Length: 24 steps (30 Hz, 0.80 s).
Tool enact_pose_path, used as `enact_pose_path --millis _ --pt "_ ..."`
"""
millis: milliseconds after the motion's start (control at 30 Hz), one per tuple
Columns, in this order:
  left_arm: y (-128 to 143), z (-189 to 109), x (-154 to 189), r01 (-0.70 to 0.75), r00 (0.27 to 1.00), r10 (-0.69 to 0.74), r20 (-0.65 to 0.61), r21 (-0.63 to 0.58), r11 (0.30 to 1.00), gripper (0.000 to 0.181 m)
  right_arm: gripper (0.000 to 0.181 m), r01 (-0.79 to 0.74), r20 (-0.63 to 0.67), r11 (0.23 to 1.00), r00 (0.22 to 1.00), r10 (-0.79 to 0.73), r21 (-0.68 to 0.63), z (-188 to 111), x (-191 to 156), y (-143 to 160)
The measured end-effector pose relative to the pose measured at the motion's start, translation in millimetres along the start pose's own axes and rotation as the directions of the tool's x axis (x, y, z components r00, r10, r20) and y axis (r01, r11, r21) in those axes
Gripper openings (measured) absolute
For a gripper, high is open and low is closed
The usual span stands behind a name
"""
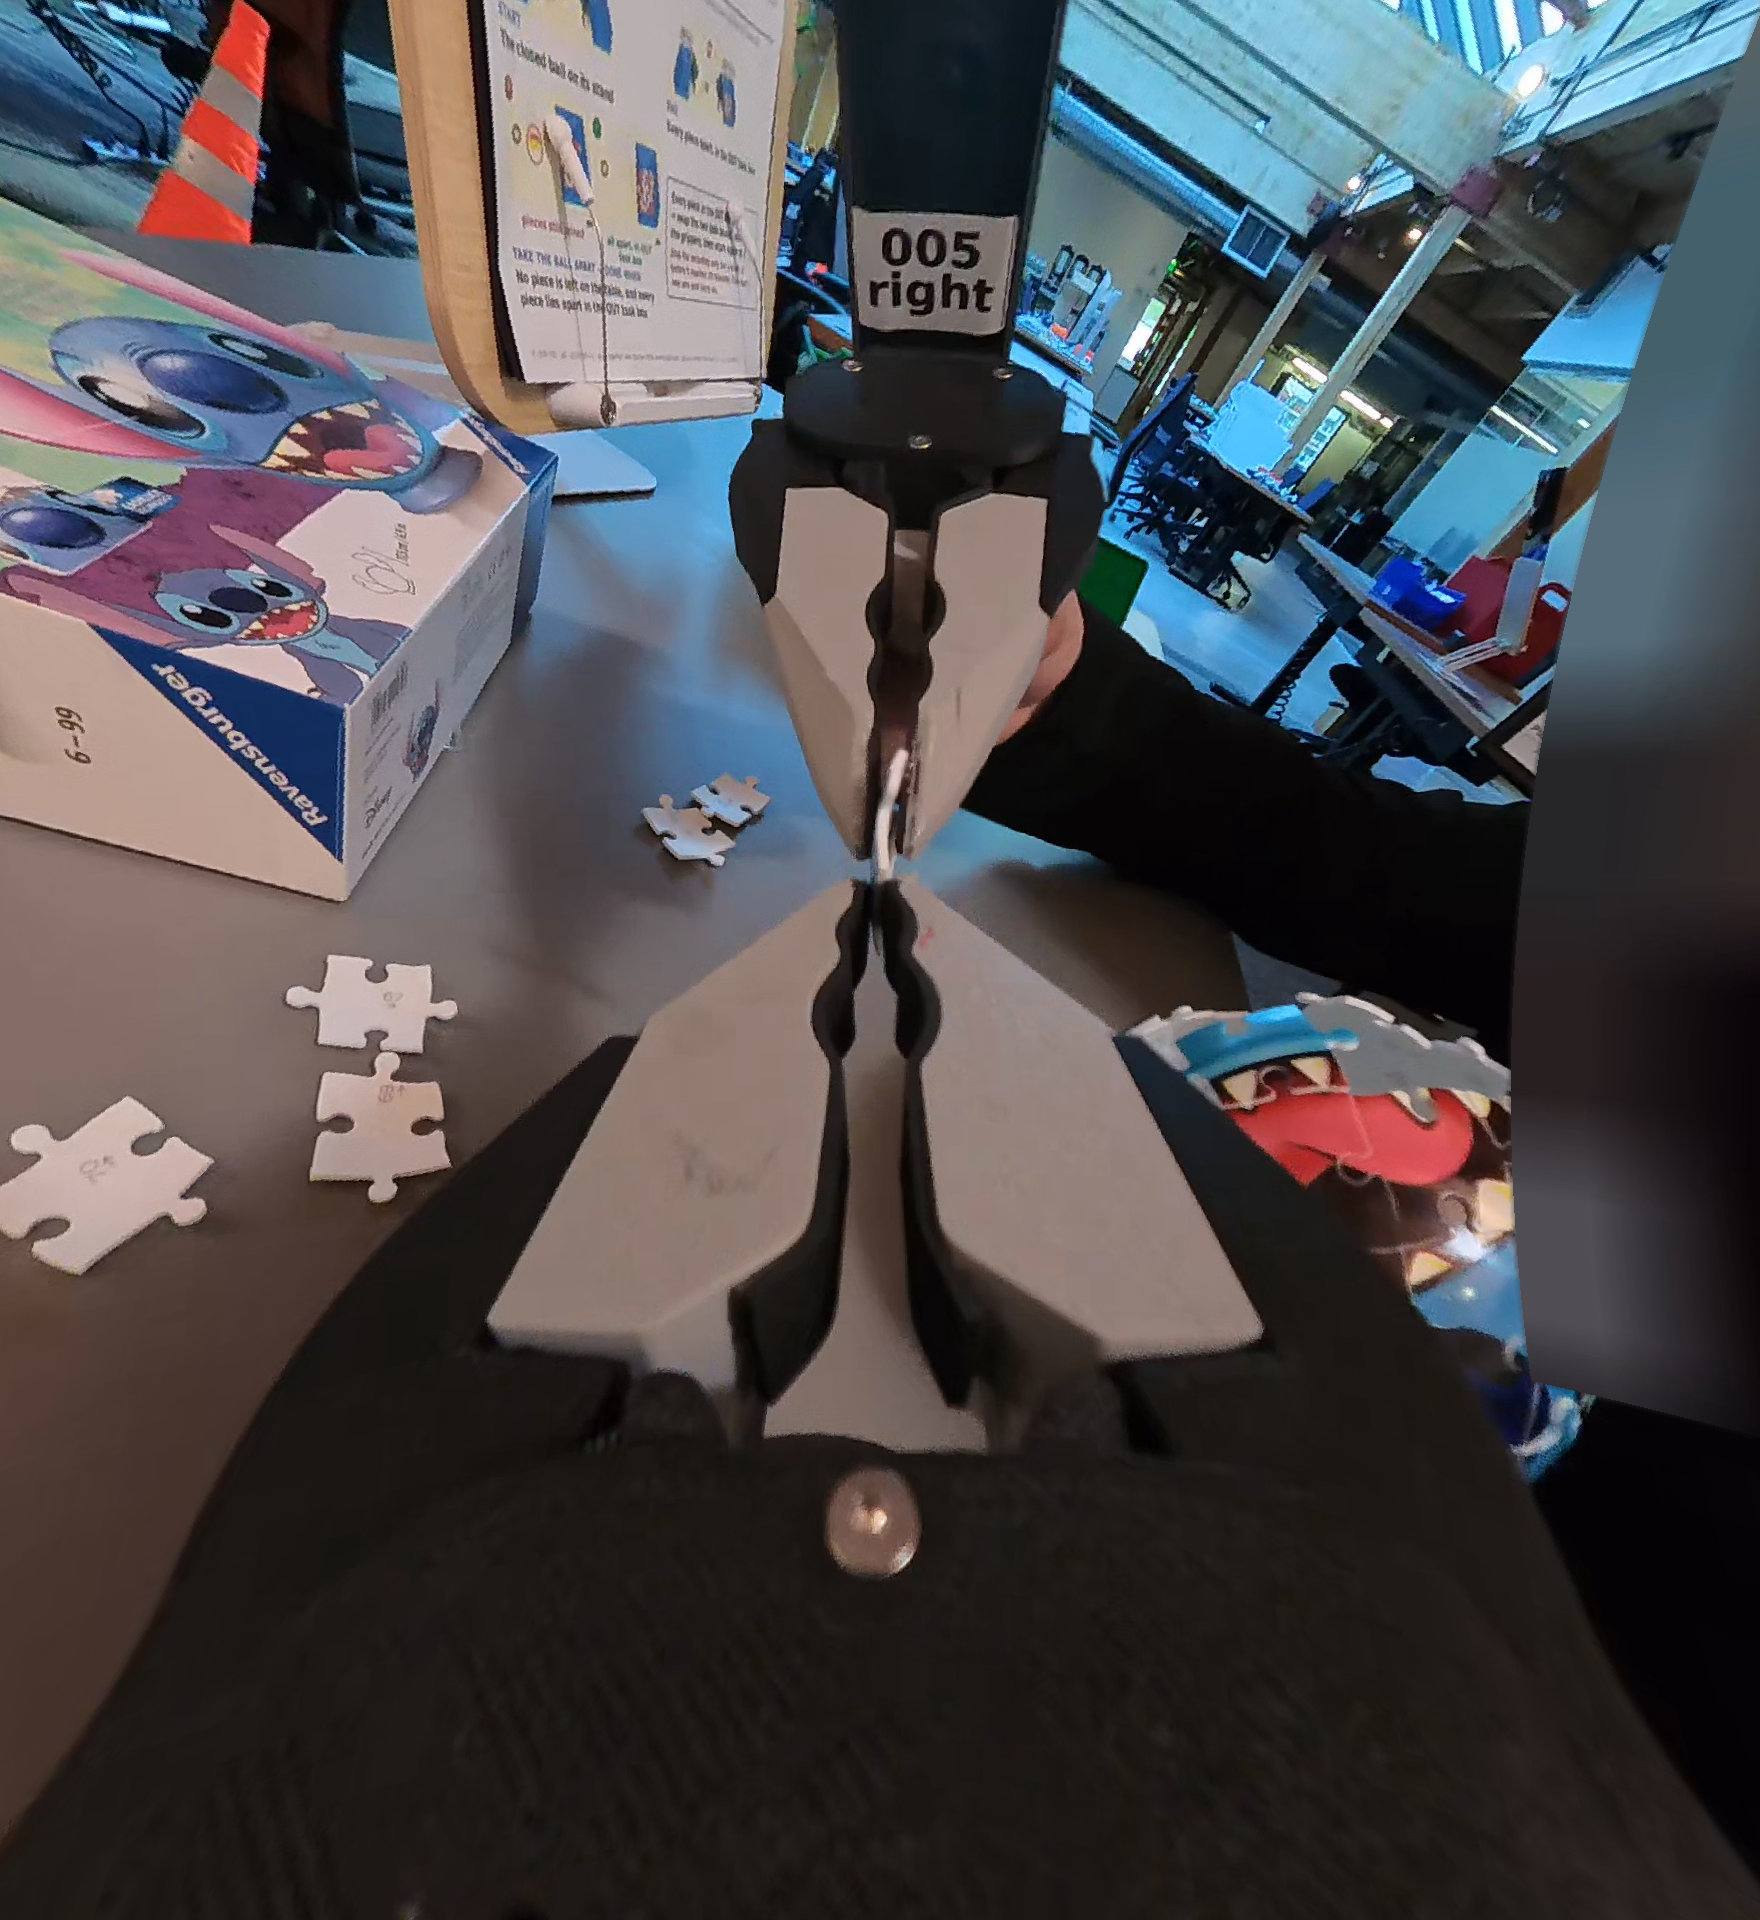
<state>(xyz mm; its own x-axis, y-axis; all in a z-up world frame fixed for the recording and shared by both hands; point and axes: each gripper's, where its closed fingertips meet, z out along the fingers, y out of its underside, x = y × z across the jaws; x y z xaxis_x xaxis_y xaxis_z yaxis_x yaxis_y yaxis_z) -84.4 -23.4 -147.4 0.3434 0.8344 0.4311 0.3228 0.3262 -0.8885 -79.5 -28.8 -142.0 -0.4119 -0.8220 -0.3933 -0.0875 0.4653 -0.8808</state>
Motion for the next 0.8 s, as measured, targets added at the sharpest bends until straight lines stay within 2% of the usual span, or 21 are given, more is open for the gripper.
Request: enact_pose_path --millis 133,233,333,400,533,600,667,800 --pt "0 -2 0 0.020 1.000 -0.020 -0.003 0.000 1.000 0.000 0.001 0.004 -0.009 1.000 1.000 -0.004 -0.008 -1 2 2" --pt "5 -1 -3 0.022 1.000 -0.022 0.017 -0.029 0.999 0.000 0.010 0.010 -0.033 1.000 0.999 -0.010 -0.014 -3 6 2" --pt "6 0 -3 0.021 1.000 -0.020 0.021 -0.039 0.999 0.000 0.009 0.015 -0.034 1.000 0.999 -0.015 -0.013 -3 6 2" --pt "9 1 -5 0.013 0.999 -0.011 0.038 -0.056 0.998 0.000 0.000 0.046 -0.049 0.999 0.998 -0.047 -0.021 -2 7 3" --pt "9 0 -8 0.019 0.998 -0.016 0.056 -0.056 0.998 0.001 0.000 0.104 -0.108 0.994 0.988 -0.107 -0.029 -4 11 3" --pt "5 -5 -6 0.023 0.999 -0.021 0.044 -0.049 0.999 0.005 0.000 0.097 -0.115 0.995 0.988 -0.099 -0.021 -7 12 3" --pt "-3 -16 -6 0.014 0.998 -0.013 0.054 -0.011 1.000 0.016 0.000 0.081 -0.116 0.997 0.990 -0.082 -0.009 -9 12 6" --pt "-12 -33 -7 0.008 0.999 -0.010 0.051 0.049 0.999 0.013 0.000 0.069 -0.117 0.998 0.991 -0.068 0.006 -12 7 12"
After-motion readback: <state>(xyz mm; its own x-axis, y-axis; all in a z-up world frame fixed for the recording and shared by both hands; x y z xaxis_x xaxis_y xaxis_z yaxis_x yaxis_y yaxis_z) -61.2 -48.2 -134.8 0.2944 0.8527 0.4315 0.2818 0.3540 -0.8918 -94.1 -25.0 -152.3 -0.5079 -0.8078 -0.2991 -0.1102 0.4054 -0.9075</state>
